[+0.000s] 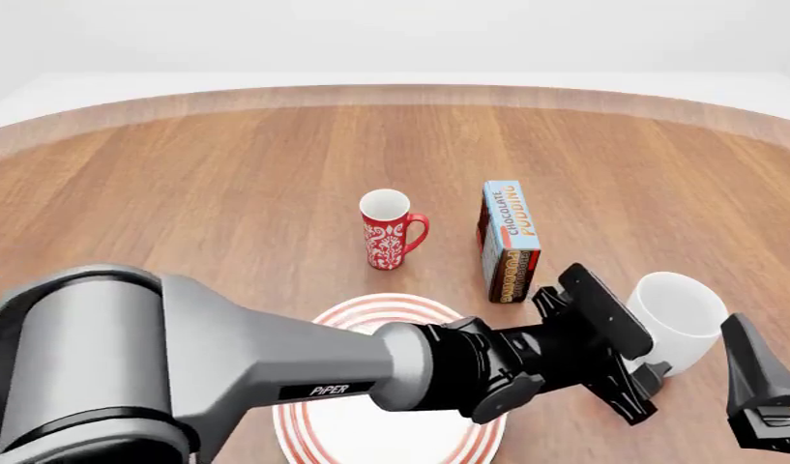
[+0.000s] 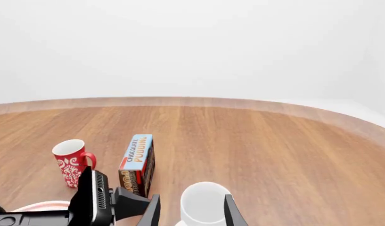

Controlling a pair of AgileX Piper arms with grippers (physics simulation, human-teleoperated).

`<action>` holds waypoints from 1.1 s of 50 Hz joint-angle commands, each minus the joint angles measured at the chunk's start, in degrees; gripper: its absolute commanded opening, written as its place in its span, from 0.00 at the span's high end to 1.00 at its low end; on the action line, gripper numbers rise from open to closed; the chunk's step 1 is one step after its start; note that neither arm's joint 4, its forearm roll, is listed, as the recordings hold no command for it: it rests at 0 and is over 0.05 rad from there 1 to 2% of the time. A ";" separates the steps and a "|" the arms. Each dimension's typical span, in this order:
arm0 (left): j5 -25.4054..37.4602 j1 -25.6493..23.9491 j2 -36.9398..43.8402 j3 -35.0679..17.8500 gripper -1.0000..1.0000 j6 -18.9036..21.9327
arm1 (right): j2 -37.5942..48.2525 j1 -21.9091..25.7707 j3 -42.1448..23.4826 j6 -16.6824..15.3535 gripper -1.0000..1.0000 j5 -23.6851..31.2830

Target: Pick up the white mug and put it on the plate, and put the chocolate pudding to the right of the plate.

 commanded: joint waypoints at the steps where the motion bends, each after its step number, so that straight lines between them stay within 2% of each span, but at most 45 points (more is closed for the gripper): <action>1: 1.22 0.08 1.57 -1.89 0.00 0.18 | -0.01 0.04 0.01 0.00 0.00 -0.03; 55: 4.98 0.69 8.93 -9.37 0.00 0.02 | -0.06 0.02 0.01 0.02 0.00 0.02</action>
